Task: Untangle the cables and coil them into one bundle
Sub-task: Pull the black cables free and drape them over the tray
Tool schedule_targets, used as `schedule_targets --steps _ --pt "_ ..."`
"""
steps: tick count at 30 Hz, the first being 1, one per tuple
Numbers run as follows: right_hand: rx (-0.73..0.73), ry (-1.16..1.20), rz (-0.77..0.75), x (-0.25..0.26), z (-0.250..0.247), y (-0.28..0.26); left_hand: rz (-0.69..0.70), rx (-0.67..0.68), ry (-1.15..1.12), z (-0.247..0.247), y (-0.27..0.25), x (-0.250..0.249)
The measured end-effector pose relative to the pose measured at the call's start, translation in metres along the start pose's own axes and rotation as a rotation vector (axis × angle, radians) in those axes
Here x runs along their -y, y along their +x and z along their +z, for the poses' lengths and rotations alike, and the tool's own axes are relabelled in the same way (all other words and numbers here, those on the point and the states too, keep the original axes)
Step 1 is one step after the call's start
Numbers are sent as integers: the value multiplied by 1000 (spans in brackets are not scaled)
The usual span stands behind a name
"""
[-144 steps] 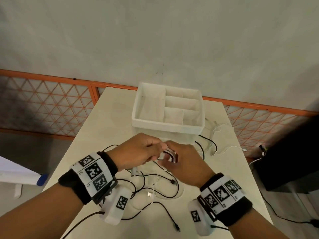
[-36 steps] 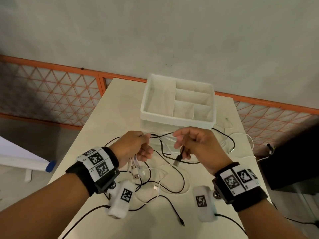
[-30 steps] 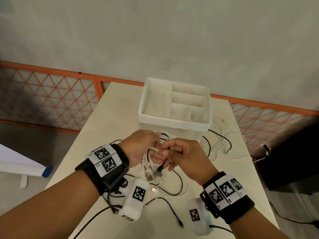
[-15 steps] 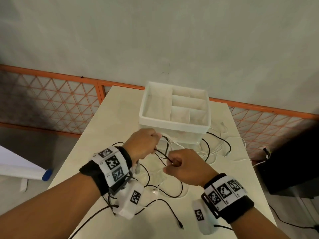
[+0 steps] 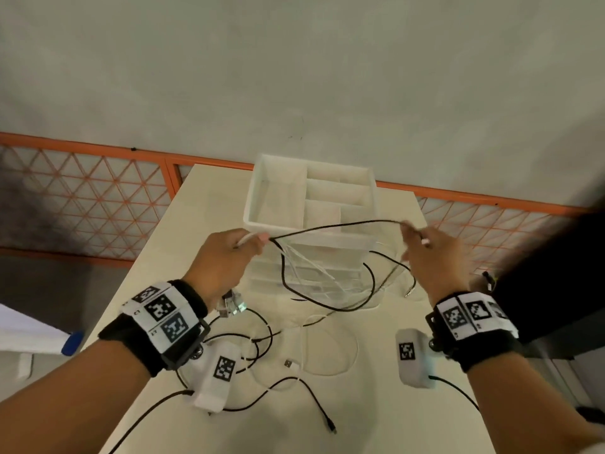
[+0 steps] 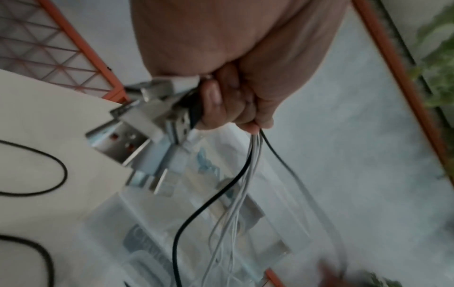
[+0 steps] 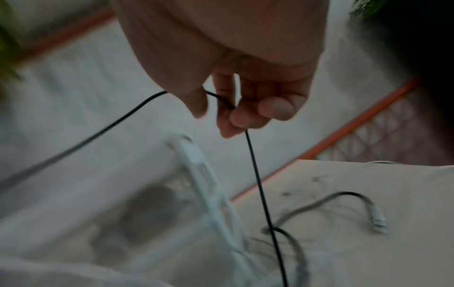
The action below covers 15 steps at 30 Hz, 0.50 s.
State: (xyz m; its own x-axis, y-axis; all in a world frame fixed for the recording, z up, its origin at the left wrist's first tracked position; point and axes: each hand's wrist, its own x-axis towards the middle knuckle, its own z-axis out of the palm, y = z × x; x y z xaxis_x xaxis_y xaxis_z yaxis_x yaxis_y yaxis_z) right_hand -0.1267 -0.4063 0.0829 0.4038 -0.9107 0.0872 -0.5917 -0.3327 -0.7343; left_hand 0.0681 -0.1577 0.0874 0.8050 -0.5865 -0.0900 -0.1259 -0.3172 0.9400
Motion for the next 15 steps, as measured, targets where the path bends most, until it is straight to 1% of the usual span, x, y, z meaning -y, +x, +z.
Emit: schedule_targets --steps 1,2,3,4,5,6,8,9,10,12,13,15 --pt "91 -134 89 -18 7 4 -13 -22 -54 -3 1 -1" --pt "174 -212 183 -35 13 5 -23 -30 -79 -5 2 -2" --pt "212 -223 237 -46 17 5 -30 -29 -85 -7 3 -1" --pt "190 -196 244 -50 18 6 -39 -23 -82 -8 3 0" --pt "144 -171 205 -42 14 4 -51 -18 -73 -9 3 2" --pt "52 -94 120 -29 7 3 -62 -17 -60 -9 2 5" --pt "-141 215 -67 0 -6 6 -79 -16 -34 -7 2 9" --pt "-200 349 -150 14 -14 7 -86 -15 -32 -6 2 11" --pt "-226 441 -219 26 -21 8 -92 -15 -36 -4 2 11" --pt "-226 417 -297 36 -22 13 -97 -19 -54 -3 2 11" --pt "-199 368 -294 34 -19 14 -100 -24 -63 -2 3 12" --pt "-108 279 -211 18 -8 16 -111 -34 -78 -2 3 12"
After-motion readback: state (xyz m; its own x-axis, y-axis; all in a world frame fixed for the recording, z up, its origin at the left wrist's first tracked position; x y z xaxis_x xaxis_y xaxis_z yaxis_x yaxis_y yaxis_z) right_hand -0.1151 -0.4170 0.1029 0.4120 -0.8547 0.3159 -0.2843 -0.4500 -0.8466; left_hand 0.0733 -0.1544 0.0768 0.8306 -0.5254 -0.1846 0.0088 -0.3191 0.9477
